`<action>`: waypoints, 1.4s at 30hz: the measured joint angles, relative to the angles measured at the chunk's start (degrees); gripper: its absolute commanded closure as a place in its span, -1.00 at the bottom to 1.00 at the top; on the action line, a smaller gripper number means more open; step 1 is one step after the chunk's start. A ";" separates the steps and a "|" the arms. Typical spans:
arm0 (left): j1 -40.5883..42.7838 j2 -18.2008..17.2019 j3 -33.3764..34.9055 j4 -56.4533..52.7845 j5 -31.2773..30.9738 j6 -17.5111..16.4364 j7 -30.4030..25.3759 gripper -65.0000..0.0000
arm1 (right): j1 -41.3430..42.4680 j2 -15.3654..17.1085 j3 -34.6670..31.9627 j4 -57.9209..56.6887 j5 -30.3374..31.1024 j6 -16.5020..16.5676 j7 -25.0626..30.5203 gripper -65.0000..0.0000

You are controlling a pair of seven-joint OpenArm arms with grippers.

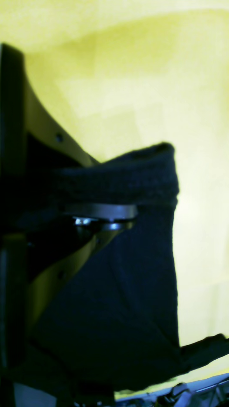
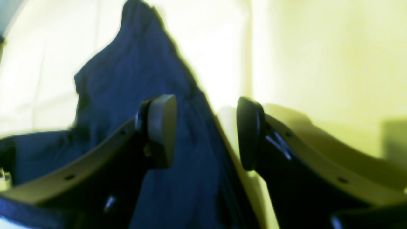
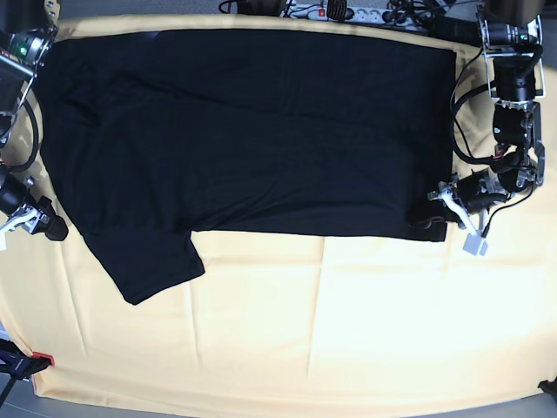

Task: Fold the T-shirt properly
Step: 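Reach both grippers to the shirt's opposite edge, then grasp the edge and fold it over toward the grasped side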

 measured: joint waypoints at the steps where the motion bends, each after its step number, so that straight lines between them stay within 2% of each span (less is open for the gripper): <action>1: 0.04 0.00 0.00 0.00 0.00 0.00 0.02 1.00 | 1.49 0.00 -0.02 -2.71 0.09 0.13 0.11 0.02; 5: 0.09 -0.02 0.00 0.02 -0.02 0.00 0.02 1.00 | 4.09 -0.28 -2.16 -9.51 0.24 1.46 0.44 0.02; 10: 0.09 -0.02 0.00 0.02 -0.04 0.00 0.02 1.00 | 4.74 -1.84 -9.62 -9.60 1.44 2.03 0.46 0.02; 14: 0.09 -0.02 0.00 0.02 -0.04 -0.02 0.00 1.00 | 4.79 -2.97 -14.19 -9.33 2.84 2.78 2.60 0.08; 16: 0.09 -0.02 0.00 0.02 -0.04 -0.07 -0.07 1.00 | 4.74 -2.93 -14.73 -9.33 1.99 2.54 4.48 0.37; 19: 0.09 0.00 0.00 0.00 0.59 -1.77 -1.95 1.00 | 5.09 -2.86 -14.73 -9.35 1.38 2.25 5.09 0.99; 24: -2.19 0.02 0.07 -0.33 2.89 -1.84 -1.75 1.00 | 7.96 -2.78 -14.91 -9.62 -0.96 1.90 3.89 1.00; 29: -7.06 0.15 0.33 -0.44 9.73 -1.88 -8.20 1.00 | 12.59 -2.84 -14.99 -9.75 -5.95 1.75 5.05 1.00; 31: -9.01 0.09 0.33 -0.42 9.97 -1.79 -8.87 1.00 | 14.86 -2.89 -14.99 -9.70 -6.19 1.88 5.14 1.00; 33: -10.40 0.15 0.33 -0.42 9.99 -3.96 -8.74 1.00 | 16.22 -2.86 -14.99 -9.51 -6.05 1.95 5.07 1.00; 37: -10.67 0.13 0.33 -0.35 4.13 -9.31 -4.00 1.00 | 15.78 -2.78 -15.63 -8.24 -5.88 1.88 1.77 1.00; 39: -10.45 0.13 0.33 -0.35 1.03 -9.25 -0.68 1.00 | 14.34 -2.73 -15.76 -5.90 -5.99 1.92 1.51 1.00; 42: -9.35 -1.53 0.33 0.00 -7.63 -9.25 3.61 1.00 | 10.10 -1.70 -15.89 1.25 -4.46 1.92 1.36 1.00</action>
